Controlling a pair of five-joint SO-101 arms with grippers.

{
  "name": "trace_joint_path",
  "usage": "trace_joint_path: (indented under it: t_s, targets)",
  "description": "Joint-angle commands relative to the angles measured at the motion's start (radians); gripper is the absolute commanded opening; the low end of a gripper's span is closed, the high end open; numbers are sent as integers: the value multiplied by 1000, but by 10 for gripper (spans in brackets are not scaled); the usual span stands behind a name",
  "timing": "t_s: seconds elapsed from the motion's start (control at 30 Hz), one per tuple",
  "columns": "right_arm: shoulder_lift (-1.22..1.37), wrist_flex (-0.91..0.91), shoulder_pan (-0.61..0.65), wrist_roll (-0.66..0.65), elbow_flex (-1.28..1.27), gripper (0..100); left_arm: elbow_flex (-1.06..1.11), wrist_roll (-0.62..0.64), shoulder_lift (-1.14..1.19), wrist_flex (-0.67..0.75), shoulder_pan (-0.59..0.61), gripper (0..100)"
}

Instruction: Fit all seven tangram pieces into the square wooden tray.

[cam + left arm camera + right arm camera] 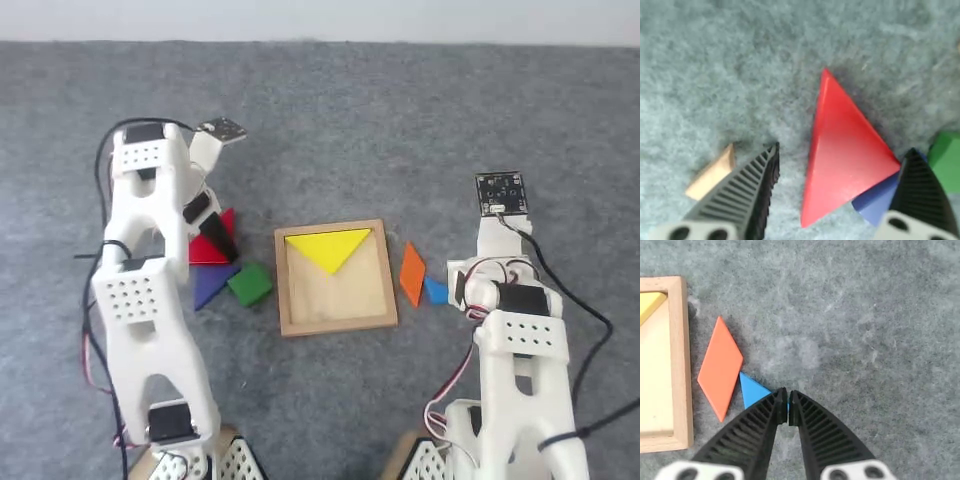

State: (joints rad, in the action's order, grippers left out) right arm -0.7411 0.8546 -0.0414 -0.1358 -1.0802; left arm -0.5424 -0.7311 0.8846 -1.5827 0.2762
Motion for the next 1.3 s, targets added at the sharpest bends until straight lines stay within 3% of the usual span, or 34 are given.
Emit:
trace_joint_path:
  t_s: [0.0, 0.5, 0.83, 1.0, 1.17, 1.27]
  targets:
    - [-38, -18, -13, 2, 6, 18, -151, 8, 86, -57, 5, 371]
    - [-38, -18, -13, 2, 6, 20, -157, 64, 68, -126, 48, 316]
    - [-38, -18, -13, 2, 8, 20, -102, 71, -199, -127, 54, 316]
    - [-38, -18, -13, 2, 8, 20, 76, 71, -497, -127, 46, 316]
    - [-38, -18, -13, 2, 8, 20, 394, 71, -848, -112, 15, 316]
    - [-38, -18, -13, 2, 8, 20, 656, 69, -1043, 14, 8, 317]
